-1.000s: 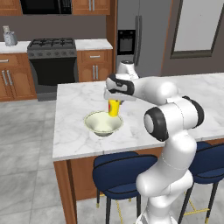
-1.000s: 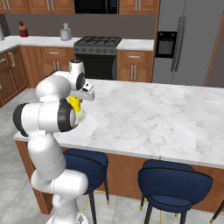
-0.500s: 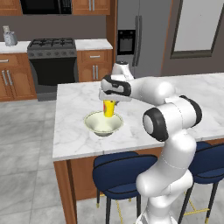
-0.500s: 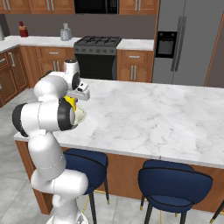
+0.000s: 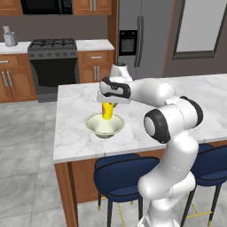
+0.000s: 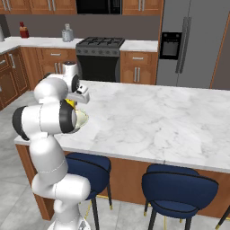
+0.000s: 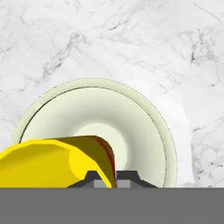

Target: Place the cup inside the bowl on the dining table and move the bowl to any counter.

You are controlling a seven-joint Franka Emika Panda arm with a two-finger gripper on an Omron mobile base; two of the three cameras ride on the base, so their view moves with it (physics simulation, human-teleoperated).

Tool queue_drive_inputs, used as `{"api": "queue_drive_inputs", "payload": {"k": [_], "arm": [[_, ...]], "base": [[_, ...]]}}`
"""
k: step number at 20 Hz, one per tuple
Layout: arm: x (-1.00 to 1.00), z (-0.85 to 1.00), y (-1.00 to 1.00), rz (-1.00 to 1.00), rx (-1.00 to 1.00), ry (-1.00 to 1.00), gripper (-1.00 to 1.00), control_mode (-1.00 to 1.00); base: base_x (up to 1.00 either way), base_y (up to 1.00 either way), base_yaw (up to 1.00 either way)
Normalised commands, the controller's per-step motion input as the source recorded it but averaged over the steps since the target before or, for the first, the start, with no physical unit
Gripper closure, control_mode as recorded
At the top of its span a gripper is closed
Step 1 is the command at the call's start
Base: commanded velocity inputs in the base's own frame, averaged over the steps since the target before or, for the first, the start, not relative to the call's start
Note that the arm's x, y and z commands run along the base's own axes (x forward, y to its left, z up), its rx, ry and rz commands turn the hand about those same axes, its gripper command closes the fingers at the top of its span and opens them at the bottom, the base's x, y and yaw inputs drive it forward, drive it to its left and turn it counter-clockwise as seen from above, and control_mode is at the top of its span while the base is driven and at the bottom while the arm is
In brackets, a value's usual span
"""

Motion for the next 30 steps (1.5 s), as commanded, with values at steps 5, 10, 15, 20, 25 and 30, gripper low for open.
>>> {"api": "queue_drive_inputs", "payload": {"k": [5, 10, 15, 20, 25, 30], "arm": [[0.0, -0.06, 0.15, 0.0, 0.0, 0.0, 1.0, -1.0], [0.04, -0.09, 0.1, 0.0, 0.0, 0.0, 1.0, -1.0], [0.0, -0.07, 0.07, 0.0, 0.0, 0.0, 1.0, -1.0], [0.0, -0.07, 0.05, 0.0, 0.0, 0.0, 1.0, -1.0], [0.0, -0.12, 0.04, 0.0, 0.0, 0.0, 1.0, -1.0], [0.0, -0.16, 0.05, 0.0, 0.0, 0.0, 1.0, -1.0]], "base": [[0.0, 0.0, 0.0], [0.0, 0.0, 0.0], [0.0, 0.0, 0.0], [0.0, 0.0, 0.0], [0.0, 0.0, 0.0], [0.0, 0.0, 0.0]]}}
